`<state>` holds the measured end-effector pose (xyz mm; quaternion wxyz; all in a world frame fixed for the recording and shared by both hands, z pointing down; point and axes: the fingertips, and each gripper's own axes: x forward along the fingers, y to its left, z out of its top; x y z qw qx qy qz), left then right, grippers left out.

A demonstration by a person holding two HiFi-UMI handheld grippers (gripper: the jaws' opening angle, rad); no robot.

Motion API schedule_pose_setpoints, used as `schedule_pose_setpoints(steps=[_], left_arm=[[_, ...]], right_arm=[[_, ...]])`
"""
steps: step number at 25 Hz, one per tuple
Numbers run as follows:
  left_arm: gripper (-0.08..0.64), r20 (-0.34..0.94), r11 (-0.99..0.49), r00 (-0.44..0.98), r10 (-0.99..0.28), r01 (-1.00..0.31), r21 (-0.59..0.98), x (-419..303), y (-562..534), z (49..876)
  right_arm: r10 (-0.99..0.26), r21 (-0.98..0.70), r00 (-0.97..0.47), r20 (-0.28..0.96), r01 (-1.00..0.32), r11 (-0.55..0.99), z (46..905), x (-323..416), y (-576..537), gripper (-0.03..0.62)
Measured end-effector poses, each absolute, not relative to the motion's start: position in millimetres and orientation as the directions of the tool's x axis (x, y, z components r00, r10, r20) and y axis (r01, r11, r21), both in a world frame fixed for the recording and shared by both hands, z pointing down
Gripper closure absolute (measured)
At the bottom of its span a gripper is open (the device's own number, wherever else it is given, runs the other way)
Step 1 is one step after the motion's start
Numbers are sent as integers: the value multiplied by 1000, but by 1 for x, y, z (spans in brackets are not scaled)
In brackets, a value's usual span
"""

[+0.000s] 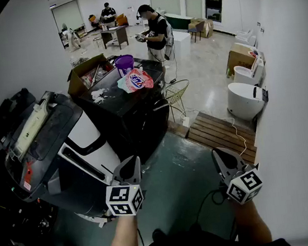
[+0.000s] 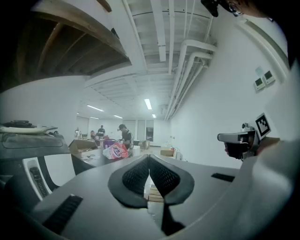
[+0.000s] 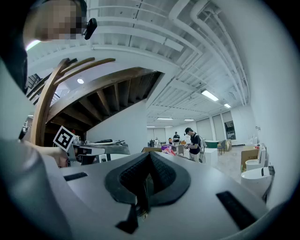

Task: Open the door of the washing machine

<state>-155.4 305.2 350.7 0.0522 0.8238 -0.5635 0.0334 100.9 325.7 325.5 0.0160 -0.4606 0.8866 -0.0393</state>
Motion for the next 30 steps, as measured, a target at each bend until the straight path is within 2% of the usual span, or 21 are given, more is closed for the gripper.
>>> schedule_pose_setpoints(steps=[27, 30], left_arm=[[534, 111, -385, 389, -914, -921, 59, -157, 298, 346], [516, 107, -392, 396, -912, -918, 59, -155, 298, 344]], right_arm=[[-840, -82, -543, -9, -836, 542, 314, 106, 311, 578], [-836, -87, -548, -4, -833, 546, 314, 107, 311, 550]])
